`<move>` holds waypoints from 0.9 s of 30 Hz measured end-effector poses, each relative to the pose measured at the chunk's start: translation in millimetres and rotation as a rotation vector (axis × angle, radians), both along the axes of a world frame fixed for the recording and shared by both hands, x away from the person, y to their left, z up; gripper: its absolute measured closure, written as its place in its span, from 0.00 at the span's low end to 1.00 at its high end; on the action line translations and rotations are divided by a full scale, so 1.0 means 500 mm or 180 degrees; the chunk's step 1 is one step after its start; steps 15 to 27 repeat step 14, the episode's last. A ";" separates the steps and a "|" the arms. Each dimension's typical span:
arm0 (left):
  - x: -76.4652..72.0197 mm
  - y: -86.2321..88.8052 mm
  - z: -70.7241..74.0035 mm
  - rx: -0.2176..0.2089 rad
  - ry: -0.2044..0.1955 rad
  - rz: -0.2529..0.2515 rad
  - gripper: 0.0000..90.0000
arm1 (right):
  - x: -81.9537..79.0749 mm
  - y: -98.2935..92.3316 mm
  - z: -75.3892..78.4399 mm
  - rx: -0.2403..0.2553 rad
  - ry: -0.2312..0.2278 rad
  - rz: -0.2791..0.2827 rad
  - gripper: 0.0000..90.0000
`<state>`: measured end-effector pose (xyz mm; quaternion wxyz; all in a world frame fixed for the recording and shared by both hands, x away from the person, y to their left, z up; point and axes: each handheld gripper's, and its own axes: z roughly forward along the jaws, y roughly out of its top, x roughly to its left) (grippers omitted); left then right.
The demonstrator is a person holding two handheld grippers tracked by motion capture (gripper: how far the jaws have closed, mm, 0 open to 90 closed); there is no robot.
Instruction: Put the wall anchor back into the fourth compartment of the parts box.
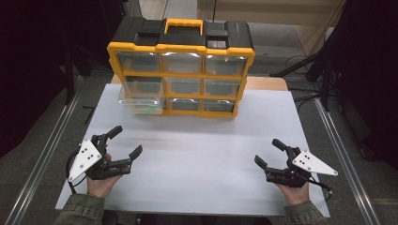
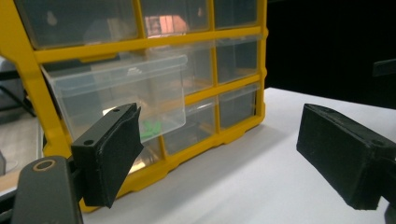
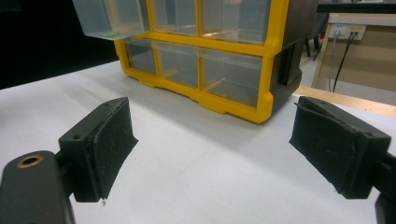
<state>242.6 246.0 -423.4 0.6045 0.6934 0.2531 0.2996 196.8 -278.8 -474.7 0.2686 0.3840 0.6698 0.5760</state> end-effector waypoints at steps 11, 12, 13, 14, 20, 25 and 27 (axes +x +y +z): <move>0.005 -0.006 -0.008 0.0046 0.0056 -0.0047 0.15 | 0.001 -0.001 0.000 0.0000 -0.0004 -0.0012 0.15; 0.005 -0.006 -0.008 0.0034 0.0058 -0.0063 0.15 | 0.001 -0.001 0.000 -0.0002 -0.0014 -0.0007 0.15; 0.005 -0.007 -0.008 0.0028 0.0063 -0.0069 0.15 | 0.002 -0.002 0.000 -0.0001 -0.0014 -0.0009 0.15; 0.004 -0.007 -0.007 0.0034 0.0057 -0.0065 0.15 | 0.002 -0.002 0.000 -0.0004 -0.0014 -0.0009 0.15; 0.004 -0.007 -0.007 0.0034 0.0057 -0.0065 0.15 | 0.002 -0.002 0.000 -0.0004 -0.0014 -0.0009 0.15; 0.004 -0.007 -0.007 0.0034 0.0057 -0.0065 0.15 | 0.002 -0.002 0.000 -0.0004 -0.0014 -0.0009 0.15; 0.004 -0.007 -0.007 0.0034 0.0057 -0.0065 0.15 | 0.002 -0.002 0.000 -0.0004 -0.0014 -0.0009 0.15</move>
